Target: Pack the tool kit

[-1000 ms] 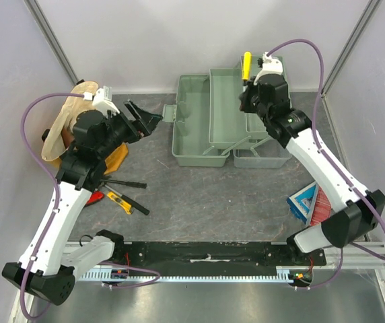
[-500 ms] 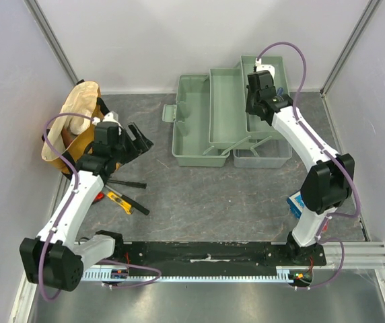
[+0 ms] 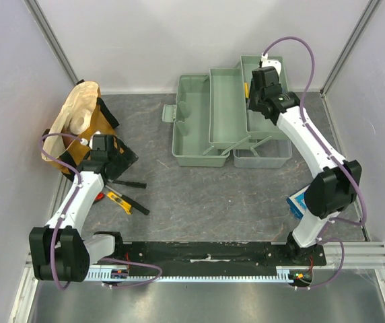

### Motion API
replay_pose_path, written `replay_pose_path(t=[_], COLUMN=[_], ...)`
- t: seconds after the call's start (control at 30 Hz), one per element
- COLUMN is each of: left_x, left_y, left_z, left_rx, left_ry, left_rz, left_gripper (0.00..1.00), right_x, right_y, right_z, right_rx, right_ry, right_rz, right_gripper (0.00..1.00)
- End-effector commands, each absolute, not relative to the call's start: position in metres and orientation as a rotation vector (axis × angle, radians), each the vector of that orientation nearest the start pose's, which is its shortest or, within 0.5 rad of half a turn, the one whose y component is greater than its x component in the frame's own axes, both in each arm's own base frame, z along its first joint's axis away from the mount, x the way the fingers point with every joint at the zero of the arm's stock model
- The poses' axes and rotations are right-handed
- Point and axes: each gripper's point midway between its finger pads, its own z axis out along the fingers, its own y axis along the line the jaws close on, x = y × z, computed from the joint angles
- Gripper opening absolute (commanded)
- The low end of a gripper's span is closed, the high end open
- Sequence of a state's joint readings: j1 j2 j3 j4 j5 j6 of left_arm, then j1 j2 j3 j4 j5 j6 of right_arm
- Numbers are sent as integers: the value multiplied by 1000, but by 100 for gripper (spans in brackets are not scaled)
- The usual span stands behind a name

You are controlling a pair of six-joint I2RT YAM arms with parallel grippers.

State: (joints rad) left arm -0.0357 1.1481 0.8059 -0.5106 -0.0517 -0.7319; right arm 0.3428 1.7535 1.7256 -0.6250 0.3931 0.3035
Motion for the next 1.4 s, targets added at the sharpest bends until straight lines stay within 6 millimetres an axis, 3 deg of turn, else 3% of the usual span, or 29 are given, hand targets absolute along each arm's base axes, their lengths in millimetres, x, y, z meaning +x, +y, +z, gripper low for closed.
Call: replay_pose_path(t=[0.0,0.2,0.37,0.43,0.7,0.9,1.17,1.37], left_x=[293,281,291,295,298,305,296,295], left_y=[-6,9,14,13,12,8,8,9], left_z=[98,80,69,62,43,34,20,23], left_rx=[-1058,-1173,-1188,-1202,-1255,-1253,-1276,-1248], left_ry=[2238,2201,2193,2207,2215,2234,2266,2271], left_rz=[-137,-31,6,8,18,-2,18,24], left_gripper=[92,89,74,68,66,56,54,16], right_x=[452,426,414,412,408,406,402,399], right_y=[113,128,138,141,139,138,132,130], right_z=[316,340,342,342,343,342,349,351], right_rx=[183,155,132,124,125,127,153,161], right_ry=[2018,1965,1949,1952,1944,1944,1913,1904], right_rz=[83,259,350,368,369,370,355,357], right_gripper=[45,47,48,48,48,48,49,49])
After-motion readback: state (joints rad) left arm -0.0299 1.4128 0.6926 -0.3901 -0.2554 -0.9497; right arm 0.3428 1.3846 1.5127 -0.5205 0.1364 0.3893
